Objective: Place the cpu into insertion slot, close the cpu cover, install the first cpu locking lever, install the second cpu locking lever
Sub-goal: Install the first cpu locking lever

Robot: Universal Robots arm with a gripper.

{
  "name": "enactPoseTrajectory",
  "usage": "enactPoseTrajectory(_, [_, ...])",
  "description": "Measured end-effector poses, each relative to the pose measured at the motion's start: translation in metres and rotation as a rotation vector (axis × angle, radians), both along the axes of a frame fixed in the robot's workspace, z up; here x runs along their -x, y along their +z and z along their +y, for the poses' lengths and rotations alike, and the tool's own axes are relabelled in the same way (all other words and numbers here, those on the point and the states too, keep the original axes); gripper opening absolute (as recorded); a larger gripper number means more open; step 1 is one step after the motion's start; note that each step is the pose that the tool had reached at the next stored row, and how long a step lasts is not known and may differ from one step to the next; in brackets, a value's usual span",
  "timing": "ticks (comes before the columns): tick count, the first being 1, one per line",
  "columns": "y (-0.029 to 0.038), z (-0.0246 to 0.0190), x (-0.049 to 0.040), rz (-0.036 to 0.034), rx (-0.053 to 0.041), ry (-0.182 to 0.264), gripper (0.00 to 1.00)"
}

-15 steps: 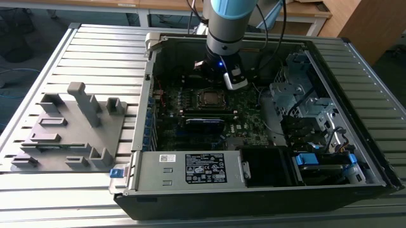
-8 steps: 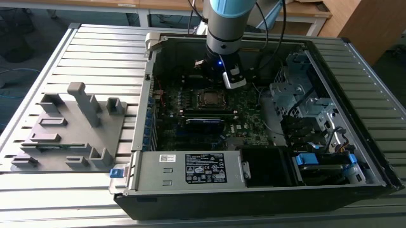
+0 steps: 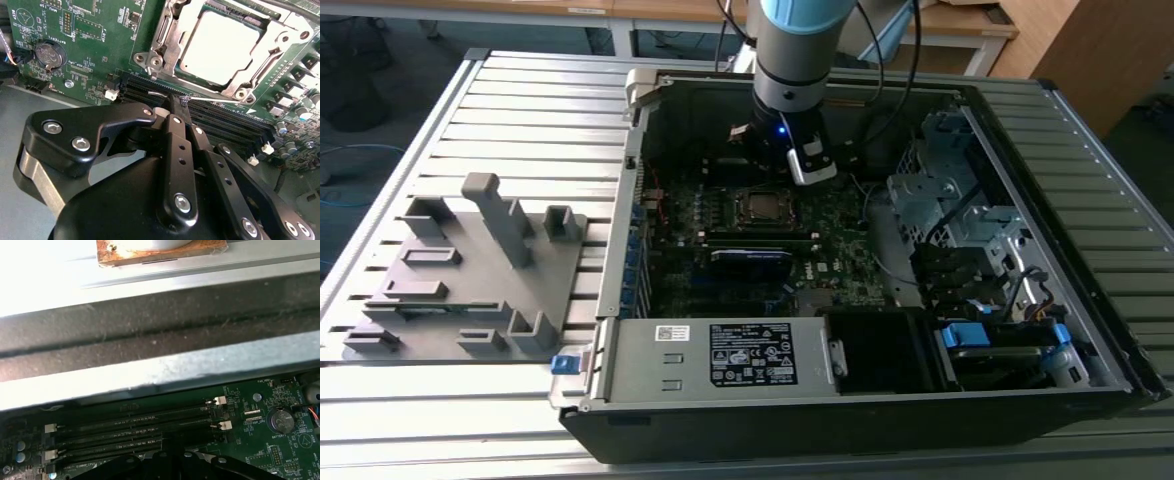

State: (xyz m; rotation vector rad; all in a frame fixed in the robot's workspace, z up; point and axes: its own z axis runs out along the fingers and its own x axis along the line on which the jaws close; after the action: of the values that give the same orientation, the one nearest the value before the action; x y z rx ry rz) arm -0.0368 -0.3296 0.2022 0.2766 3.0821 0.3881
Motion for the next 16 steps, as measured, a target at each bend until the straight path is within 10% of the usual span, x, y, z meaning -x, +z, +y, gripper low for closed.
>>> enactPoseTrajectory(16, [-0.0013, 0.0004, 0.0002, -0.0118, 0.0162, -0.001, 0.1])
